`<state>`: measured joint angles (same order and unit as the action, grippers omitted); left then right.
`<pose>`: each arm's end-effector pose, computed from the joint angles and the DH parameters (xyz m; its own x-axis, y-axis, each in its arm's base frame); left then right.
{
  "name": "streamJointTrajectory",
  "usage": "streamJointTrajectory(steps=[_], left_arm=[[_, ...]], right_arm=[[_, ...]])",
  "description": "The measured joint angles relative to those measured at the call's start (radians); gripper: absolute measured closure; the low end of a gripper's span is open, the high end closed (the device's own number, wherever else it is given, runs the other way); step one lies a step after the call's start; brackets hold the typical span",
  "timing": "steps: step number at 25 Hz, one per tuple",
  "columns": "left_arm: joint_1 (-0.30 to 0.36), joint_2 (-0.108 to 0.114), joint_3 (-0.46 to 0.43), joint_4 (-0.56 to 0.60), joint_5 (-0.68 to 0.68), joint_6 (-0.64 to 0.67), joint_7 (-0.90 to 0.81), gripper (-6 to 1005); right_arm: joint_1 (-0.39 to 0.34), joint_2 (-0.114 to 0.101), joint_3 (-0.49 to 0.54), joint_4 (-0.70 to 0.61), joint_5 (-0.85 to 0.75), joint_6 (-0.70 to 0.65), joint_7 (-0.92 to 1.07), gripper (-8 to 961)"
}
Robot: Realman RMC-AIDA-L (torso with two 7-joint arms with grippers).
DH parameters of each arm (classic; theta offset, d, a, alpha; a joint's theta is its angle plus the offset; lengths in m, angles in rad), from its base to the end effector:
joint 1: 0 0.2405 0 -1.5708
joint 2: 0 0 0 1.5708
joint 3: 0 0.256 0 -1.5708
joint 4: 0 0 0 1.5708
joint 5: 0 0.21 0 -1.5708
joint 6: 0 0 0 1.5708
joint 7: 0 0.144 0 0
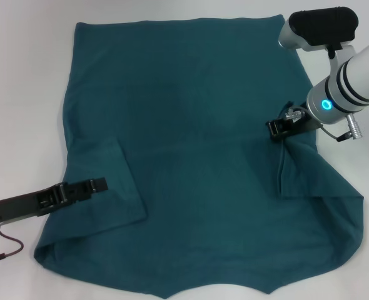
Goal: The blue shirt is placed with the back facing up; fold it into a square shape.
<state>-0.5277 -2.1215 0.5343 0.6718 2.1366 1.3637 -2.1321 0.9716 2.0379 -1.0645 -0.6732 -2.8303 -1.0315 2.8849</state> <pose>-0.2942 0.3430 -0.0018 0.1707 0.8084 0.5633 0.9589 -0.2679 0.0939 0.2031 0.4619 -0.0005 0.4697 -0.8592 -0.2029 -0.7372 -0.2552 -0.6257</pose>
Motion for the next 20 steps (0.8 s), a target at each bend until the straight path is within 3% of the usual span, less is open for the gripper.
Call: streamJointTrajectory(steps=[10,15,20], left_arm=[[0.0,0.0,0.002,0.0,0.0,-0.007,0.0,365],[0.0,0.0,0.002,0.0,-0.001,-0.007,0.0,365],[0.0,0.0,0.003,0.0,-0.001,-0.007,0.0,365]], right_arm=[[-0.011,-0.006,0.013,0.0,0.0,-0.009,0.005,907],[-0.014,-0.013,0.04,0.005,0.0,-0.006,0.006,852],[-0.015,-0.017,0.045,0.01,-0.001,-0.004,0.001,706]])
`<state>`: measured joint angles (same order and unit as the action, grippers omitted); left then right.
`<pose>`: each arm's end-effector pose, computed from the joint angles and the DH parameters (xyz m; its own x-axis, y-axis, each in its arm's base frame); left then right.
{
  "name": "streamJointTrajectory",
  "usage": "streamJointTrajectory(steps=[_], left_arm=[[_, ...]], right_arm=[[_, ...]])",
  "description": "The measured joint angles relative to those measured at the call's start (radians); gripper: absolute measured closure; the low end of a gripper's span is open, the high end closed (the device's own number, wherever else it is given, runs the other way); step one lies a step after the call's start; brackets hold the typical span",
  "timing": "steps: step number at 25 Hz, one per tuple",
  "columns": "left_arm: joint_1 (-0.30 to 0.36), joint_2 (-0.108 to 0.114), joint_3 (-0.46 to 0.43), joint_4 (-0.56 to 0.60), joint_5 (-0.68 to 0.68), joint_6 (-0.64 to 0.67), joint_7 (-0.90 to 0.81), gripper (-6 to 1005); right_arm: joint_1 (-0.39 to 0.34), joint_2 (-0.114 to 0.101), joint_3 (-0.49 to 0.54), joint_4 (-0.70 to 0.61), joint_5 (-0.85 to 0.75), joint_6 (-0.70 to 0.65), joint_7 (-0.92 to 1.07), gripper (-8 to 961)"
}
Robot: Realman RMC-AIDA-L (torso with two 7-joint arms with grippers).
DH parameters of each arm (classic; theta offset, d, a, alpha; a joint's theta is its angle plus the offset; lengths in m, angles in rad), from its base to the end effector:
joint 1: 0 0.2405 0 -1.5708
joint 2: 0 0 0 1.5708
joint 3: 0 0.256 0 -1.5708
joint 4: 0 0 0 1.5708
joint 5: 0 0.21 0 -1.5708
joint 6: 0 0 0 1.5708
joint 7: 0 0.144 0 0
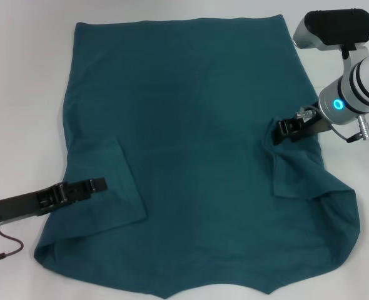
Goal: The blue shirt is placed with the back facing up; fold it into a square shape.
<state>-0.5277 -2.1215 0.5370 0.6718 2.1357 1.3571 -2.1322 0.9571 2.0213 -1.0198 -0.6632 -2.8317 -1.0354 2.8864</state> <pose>-0.2946 0.3436 -0.0019 0.1713 0.8071 0.5650 0.9598 -0.2662 0.0893 0.2158 0.4614 0.0096 0.4256 -0.8734 -0.2369 -0.7615 -0.2042 -0.6152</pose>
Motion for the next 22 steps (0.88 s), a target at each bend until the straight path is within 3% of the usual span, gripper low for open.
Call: streamJointTrajectory(steps=[7,14,22], left_arm=[[0.001,0.0,0.0,0.0,0.001,0.001,0.0,365],[0.003,0.0,-0.003,0.0,0.0,0.005,0.0,365],[0.01,0.006,-0.007,0.014,-0.005,0.032,-0.08,366]], right_arm=[[-0.008,-0.007,0.078,-0.023,0.053,-0.048,-0.088,446],[-0.051,-0.037,0.143,-0.037,0.241,-0.124,-0.209,249],[-0.117,-0.065,0.185,-0.087,0.433,-0.27,-0.296,257]])
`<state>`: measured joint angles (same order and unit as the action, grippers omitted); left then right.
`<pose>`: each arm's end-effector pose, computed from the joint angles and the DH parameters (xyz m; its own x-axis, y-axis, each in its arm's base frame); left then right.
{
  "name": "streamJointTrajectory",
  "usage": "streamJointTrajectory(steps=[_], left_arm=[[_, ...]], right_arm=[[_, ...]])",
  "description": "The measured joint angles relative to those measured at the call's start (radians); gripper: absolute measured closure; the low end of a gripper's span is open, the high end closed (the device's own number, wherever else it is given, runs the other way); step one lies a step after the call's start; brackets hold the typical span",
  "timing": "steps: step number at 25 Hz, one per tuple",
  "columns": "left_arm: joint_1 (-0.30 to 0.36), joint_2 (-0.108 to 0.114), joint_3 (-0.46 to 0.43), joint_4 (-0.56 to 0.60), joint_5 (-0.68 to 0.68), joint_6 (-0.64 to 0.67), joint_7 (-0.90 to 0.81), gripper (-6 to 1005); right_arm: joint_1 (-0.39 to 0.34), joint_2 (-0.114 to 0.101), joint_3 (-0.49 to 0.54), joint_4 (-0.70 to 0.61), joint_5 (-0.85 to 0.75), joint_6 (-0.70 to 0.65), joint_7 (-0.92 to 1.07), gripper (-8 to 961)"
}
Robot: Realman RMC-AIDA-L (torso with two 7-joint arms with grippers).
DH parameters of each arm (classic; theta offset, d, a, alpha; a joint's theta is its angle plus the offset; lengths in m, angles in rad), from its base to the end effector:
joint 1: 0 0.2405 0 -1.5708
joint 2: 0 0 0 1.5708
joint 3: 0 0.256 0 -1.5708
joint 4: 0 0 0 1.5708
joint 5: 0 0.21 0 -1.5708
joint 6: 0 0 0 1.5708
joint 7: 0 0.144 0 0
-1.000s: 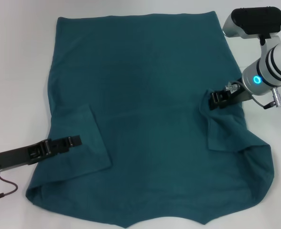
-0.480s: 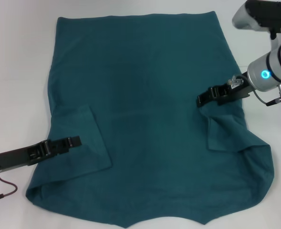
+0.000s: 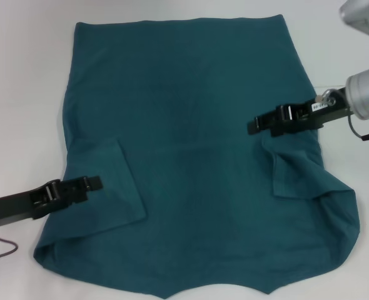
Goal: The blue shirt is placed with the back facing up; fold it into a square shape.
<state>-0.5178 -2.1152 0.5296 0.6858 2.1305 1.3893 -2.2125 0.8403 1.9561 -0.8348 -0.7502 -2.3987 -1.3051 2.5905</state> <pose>-0.2955 0.3406 0.0042 0.0960 0.8249 0.5571 0.9670 -0.2099 0.1443 0.2130 0.4368 0.0439 0.3684 -0.8688 -0.3309 -0.9241 -0.3033 -0.2323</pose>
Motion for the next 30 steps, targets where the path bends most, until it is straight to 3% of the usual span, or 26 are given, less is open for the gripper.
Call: streamJointTrajectory(steps=[3,8,17,30], left_arm=[[0.026,0.013,-0.001,0.037,0.027,0.054,-0.143,366],[0.067,0.015,-0.003,0.093,0.062,0.101,-0.25,366],[0.12,0.016,-0.093,0.131,0.143,0.114,-0.354,366],[0.121,0.018,-0.105,0.13,0.201,0.058,-0.368,370]], right_arm=[[-0.029,-0.014,0.023,-0.024,0.1,-0.088,-0.038,267],[-0.064,-0.034,0.033,-0.028,0.156,-0.153,-0.059,266],[-0.076,-0.036,0.035,-0.023,0.158,-0.154,-0.078,266],[-0.078,-0.033,0.036,-0.022,0.16,-0.152,-0.083,266]])
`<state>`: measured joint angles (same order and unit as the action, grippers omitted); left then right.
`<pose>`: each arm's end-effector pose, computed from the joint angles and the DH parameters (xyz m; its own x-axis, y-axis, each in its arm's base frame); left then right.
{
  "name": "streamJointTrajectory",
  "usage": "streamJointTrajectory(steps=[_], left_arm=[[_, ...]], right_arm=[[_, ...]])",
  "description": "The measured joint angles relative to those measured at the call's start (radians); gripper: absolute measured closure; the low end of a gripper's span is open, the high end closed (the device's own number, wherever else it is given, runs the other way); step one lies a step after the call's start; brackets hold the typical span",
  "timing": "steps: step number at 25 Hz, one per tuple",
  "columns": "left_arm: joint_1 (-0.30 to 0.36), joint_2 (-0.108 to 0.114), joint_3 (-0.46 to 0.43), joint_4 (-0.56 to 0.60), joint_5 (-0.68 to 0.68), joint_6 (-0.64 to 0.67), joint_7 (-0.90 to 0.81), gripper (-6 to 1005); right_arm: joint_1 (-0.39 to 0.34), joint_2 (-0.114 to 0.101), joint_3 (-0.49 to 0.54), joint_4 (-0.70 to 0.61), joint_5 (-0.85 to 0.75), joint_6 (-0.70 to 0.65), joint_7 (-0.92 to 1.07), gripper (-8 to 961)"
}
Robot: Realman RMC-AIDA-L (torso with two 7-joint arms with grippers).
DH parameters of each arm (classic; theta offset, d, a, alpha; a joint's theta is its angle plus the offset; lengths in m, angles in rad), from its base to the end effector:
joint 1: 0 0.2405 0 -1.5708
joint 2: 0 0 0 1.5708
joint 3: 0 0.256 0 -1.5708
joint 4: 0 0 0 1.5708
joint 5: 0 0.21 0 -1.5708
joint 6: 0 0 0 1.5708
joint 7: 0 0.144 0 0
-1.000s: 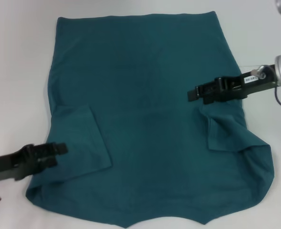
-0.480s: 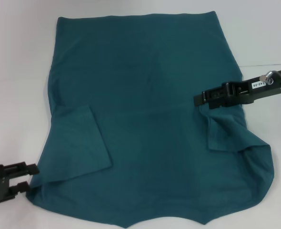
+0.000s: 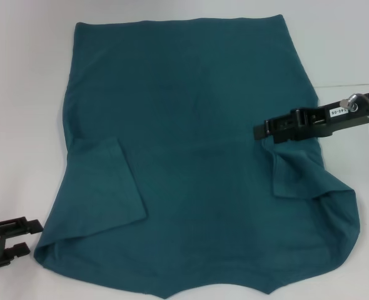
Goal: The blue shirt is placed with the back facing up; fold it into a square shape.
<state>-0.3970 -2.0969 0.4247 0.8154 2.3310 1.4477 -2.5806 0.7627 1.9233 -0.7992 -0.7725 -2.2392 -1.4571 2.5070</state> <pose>-0.3554 0.2952 0.0381 -0.2788 0.8180 0.5031 0.9600 0.2232 0.1692 0.2212 0.4133 0.0611 0.3531 -0.8720 -0.3390 -0.9341 -0.3488 -0.0757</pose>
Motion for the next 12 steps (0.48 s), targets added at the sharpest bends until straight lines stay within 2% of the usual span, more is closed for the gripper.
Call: streamJointTrajectory(steps=[12], left_arm=[[0.001,-0.002,0.013,-0.005,0.002,-0.015,0.017,369]], right_arm=[[0.002,0.002,-0.001,-0.002,0.001,0.002,-0.001,266]])
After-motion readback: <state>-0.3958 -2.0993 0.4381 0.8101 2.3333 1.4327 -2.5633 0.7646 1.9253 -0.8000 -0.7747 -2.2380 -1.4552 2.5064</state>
